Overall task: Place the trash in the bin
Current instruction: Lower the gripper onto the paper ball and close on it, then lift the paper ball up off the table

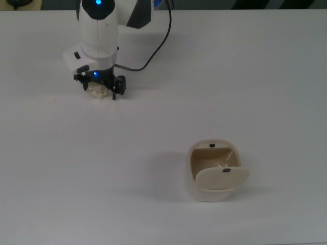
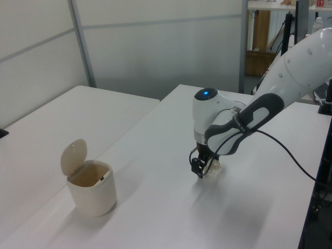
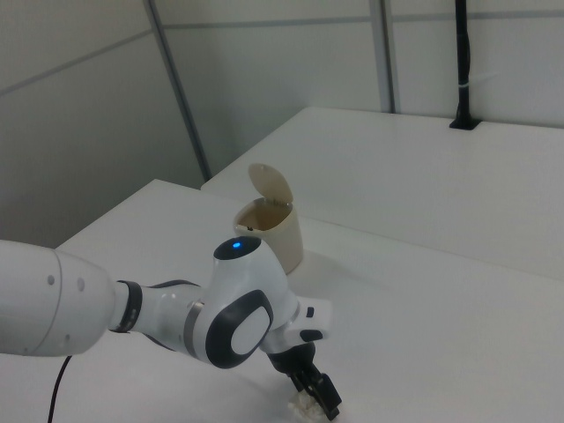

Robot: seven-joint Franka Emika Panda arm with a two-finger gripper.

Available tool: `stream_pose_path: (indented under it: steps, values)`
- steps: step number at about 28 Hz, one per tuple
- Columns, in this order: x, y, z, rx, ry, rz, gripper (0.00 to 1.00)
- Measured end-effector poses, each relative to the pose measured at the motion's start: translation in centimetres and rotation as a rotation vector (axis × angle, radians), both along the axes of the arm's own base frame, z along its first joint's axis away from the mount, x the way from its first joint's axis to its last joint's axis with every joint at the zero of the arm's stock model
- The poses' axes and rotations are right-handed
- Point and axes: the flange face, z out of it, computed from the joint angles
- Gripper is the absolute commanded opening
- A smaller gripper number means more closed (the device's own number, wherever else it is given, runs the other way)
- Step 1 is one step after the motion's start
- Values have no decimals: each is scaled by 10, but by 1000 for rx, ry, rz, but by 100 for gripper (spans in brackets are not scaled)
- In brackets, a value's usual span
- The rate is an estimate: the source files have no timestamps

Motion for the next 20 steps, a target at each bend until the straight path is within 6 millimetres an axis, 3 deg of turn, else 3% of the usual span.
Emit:
stream_pose_path:
  steps: [3, 4, 8, 20]
  values:
    - [1, -2, -6, -20, 1, 19, 42]
    - [1, -2, -6, -24, 1, 23, 26]
    - [2, -2, -5, -31, -1, 30, 2]
    - [10, -3, 8, -33, -33, 7, 0]
